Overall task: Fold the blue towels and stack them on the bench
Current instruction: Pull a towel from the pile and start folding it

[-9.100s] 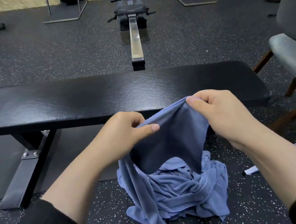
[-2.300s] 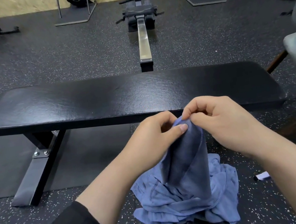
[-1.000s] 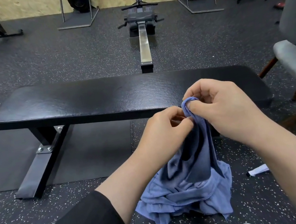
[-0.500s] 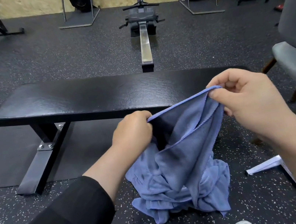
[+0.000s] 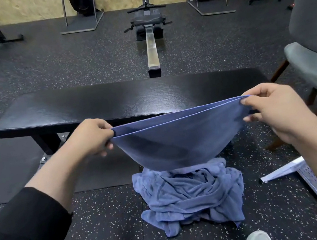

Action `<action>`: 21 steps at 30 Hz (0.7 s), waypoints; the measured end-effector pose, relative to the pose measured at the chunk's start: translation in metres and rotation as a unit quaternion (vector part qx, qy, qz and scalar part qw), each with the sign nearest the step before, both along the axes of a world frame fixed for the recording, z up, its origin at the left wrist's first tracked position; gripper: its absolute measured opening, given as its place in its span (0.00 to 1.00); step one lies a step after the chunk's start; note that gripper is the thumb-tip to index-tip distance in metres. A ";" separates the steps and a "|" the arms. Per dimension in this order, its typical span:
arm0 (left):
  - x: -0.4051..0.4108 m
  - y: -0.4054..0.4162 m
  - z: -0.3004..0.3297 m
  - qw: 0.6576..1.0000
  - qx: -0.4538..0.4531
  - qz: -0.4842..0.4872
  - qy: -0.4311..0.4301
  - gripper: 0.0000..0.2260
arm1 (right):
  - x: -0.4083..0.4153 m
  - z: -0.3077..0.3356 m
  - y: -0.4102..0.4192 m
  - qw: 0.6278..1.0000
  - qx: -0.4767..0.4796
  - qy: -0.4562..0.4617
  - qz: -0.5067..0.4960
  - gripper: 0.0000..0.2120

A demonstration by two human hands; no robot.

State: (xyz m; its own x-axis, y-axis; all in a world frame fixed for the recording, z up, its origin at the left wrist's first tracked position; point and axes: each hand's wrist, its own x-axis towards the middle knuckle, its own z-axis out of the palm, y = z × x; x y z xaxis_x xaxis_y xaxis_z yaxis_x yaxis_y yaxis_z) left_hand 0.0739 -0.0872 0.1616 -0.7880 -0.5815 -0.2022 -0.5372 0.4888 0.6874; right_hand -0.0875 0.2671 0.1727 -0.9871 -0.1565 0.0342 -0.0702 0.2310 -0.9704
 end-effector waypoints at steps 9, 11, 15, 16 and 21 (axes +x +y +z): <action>0.013 0.002 0.023 0.976 0.199 -0.073 0.051 0.13 | -0.001 -0.004 0.003 0.992 -0.100 -0.076 -0.016 0.09; 0.015 -0.001 0.019 0.989 0.100 -0.098 0.049 0.13 | -0.002 -0.005 0.004 0.993 -0.092 -0.074 -0.013 0.09; 0.015 0.002 0.016 0.992 0.037 -0.066 0.103 0.05 | -0.003 -0.011 0.004 0.995 -0.072 -0.069 -0.009 0.08; 0.014 0.002 0.015 0.990 0.043 -0.053 0.120 0.06 | -0.003 -0.012 0.005 0.995 -0.071 -0.066 -0.012 0.08; 0.015 0.002 0.018 0.988 -0.026 -0.044 0.144 0.08 | 0.001 -0.012 0.008 0.996 -0.069 -0.037 -0.037 0.08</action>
State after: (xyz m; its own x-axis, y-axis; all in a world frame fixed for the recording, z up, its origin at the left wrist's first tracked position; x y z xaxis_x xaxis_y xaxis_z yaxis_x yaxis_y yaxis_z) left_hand 0.0889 -0.0857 0.1791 -0.8564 -0.5120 0.0664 -0.2761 0.5629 0.7791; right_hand -0.0862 0.2752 0.1606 -0.9964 -0.0817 -0.0236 0.0157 0.0965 -0.9952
